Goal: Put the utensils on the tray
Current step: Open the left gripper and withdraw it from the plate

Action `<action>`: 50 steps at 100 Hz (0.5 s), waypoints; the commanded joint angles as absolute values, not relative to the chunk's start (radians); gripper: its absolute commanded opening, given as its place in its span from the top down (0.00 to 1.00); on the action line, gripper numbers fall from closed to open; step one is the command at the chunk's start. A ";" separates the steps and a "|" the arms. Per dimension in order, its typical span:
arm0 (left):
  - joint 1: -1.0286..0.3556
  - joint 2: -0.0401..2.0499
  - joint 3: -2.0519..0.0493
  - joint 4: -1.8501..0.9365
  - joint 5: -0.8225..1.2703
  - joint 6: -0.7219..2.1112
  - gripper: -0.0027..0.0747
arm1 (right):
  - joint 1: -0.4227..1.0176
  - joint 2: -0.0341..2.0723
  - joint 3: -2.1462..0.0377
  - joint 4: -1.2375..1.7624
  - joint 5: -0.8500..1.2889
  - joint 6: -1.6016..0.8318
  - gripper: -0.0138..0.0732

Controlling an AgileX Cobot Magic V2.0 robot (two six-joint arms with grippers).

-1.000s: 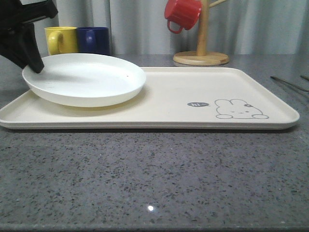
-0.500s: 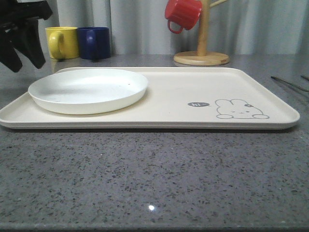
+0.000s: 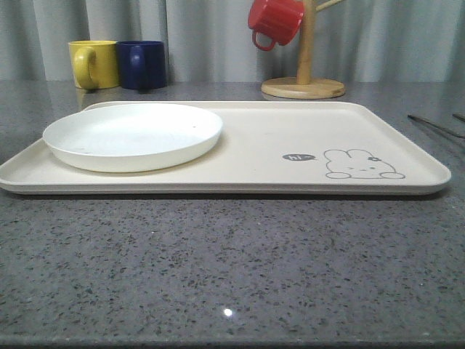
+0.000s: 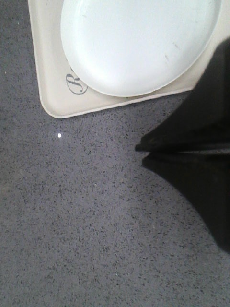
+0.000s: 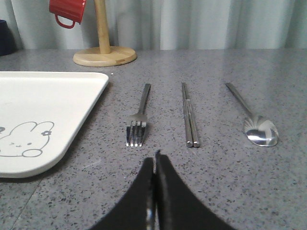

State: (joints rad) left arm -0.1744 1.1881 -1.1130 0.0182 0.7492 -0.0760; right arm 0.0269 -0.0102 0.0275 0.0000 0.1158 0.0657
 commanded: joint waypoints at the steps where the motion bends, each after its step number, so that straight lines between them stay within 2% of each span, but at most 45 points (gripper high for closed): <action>1: -0.184 1.058 -1.061 0.022 0.650 -0.089 0.99 | 0.021 -0.029 0.027 0.000 0.042 0.056 0.91; 20: -0.184 0.820 -0.879 0.022 0.587 -0.089 0.99 | 0.021 -0.029 0.028 0.000 0.039 0.056 0.91; 50: -0.184 0.438 -0.683 0.000 0.605 -0.089 0.99 | 0.021 -0.029 0.028 0.000 0.034 0.056 0.91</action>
